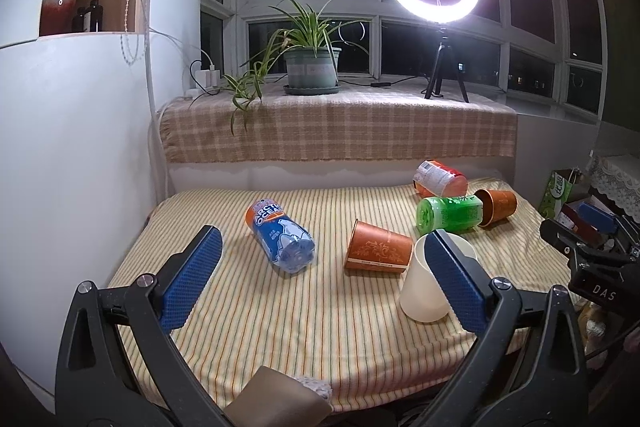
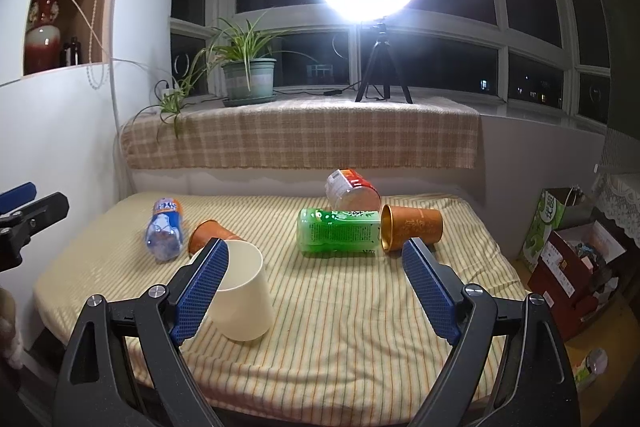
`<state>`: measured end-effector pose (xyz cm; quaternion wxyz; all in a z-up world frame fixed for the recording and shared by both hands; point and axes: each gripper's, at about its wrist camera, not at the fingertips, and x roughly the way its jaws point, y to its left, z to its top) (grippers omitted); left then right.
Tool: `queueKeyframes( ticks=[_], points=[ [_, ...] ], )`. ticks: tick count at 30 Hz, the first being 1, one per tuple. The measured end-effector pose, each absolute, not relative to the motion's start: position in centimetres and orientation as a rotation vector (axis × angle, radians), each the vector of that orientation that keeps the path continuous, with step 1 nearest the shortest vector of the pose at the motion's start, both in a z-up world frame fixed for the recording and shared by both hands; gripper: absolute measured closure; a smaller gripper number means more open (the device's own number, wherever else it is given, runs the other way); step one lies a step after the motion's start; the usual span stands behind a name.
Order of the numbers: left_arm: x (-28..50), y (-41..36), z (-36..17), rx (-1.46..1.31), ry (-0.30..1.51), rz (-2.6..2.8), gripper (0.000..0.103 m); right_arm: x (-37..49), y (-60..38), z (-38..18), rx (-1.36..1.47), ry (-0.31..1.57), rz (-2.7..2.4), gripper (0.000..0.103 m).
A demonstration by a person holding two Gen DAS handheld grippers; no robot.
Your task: Flip cup upright
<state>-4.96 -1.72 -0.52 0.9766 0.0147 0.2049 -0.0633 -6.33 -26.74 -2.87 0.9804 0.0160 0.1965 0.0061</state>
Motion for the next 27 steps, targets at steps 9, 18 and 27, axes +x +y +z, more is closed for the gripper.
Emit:
queueKeyframes(
  ticks=[9, 18, 27],
  points=[
    [-4.9, -1.68, -0.57, 0.029, 0.416, -0.125, 0.0, -6.41, -26.81, -2.92, 0.035, 0.393, 0.002, 0.014],
    [-4.79, -1.64, -0.66, 0.032, 0.416, -0.124, 0.0, -6.26, -26.9, -2.91, 0.034, 0.395, 0.001, 0.014],
    [-4.76, -1.69, -0.64, 0.032, 0.418, -0.123, 0.0, -6.09, -26.88, -2.91, 0.037, 0.4, 0.001, 0.014]
  ],
)
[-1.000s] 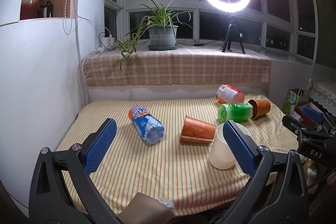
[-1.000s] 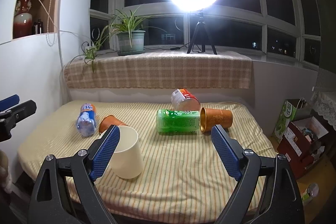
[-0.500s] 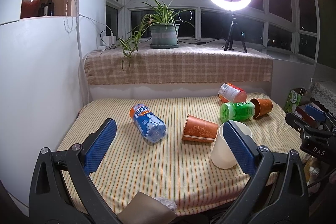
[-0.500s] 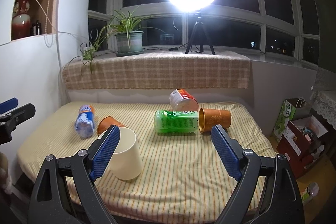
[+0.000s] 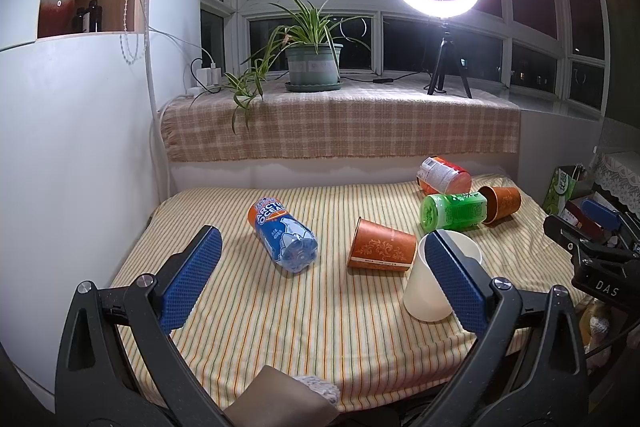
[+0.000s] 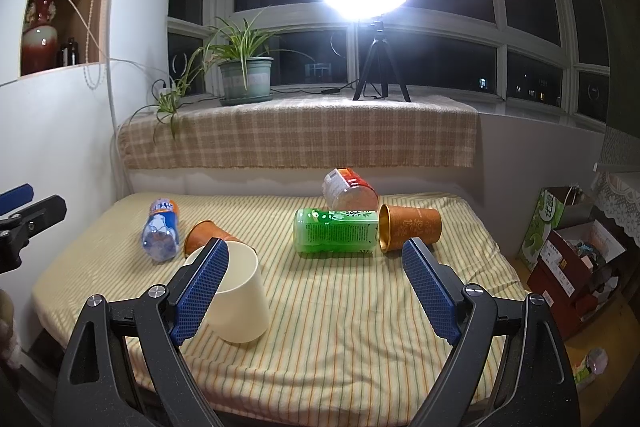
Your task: Flip cup upright
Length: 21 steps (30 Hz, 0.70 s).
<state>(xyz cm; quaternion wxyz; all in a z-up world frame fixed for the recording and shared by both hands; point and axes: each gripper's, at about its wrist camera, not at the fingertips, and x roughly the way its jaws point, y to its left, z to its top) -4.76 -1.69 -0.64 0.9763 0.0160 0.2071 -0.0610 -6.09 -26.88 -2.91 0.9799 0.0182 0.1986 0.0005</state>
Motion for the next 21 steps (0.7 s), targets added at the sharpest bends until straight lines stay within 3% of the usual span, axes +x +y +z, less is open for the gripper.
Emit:
queueKeyframes(
  ticks=[21],
  points=[
    [-4.58, -1.28, -1.2, 0.034, 0.426, -0.115, 0.0, -6.09, -26.49, -3.43, 0.04, 0.411, 0.006, 0.014]
  ],
)
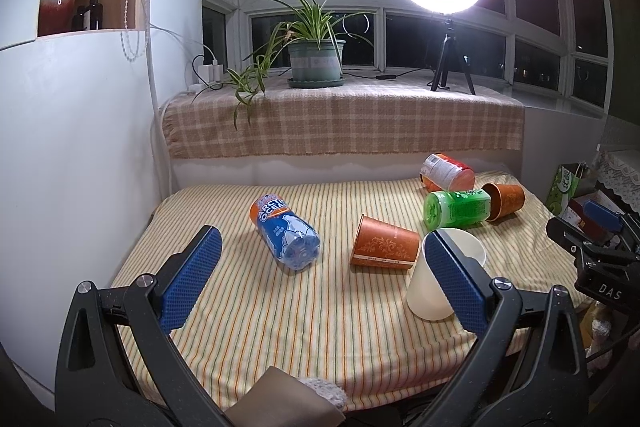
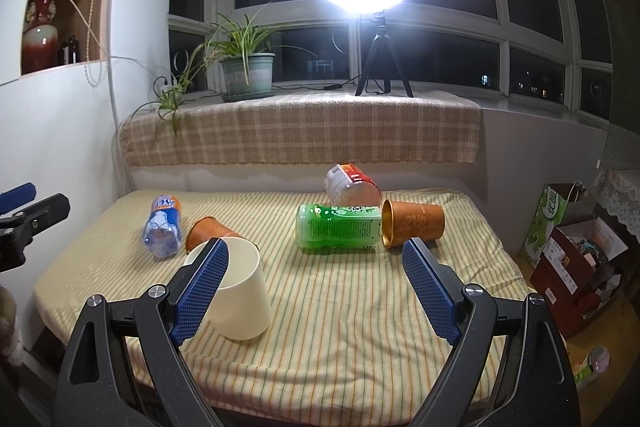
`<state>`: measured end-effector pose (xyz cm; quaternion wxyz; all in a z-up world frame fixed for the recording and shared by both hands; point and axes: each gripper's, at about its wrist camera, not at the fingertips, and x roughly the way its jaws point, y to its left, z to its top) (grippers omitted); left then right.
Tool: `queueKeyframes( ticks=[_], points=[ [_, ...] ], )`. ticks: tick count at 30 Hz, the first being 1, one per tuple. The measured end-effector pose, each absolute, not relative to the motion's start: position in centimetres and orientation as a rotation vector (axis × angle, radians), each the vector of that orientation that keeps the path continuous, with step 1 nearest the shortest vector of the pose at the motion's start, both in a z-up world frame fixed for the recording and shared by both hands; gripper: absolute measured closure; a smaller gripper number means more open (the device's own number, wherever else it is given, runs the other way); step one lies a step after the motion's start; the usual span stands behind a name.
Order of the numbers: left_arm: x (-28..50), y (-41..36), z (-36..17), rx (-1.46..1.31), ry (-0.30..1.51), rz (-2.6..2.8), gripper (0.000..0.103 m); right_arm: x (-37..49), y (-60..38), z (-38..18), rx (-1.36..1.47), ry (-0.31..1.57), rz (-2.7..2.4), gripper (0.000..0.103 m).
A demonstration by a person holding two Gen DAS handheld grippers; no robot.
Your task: Flip cup upright
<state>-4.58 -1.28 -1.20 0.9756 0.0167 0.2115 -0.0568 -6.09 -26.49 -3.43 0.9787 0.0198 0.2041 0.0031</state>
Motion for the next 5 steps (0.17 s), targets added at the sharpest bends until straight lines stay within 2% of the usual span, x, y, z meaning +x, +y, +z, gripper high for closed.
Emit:
queueKeyframes(
  ticks=[5],
  points=[
    [-4.62, -0.89, -1.54, 0.043, 0.41, -0.098, 0.0, -6.08, -26.59, -3.4, 0.038, 0.414, 0.007, 0.014]
  ],
)
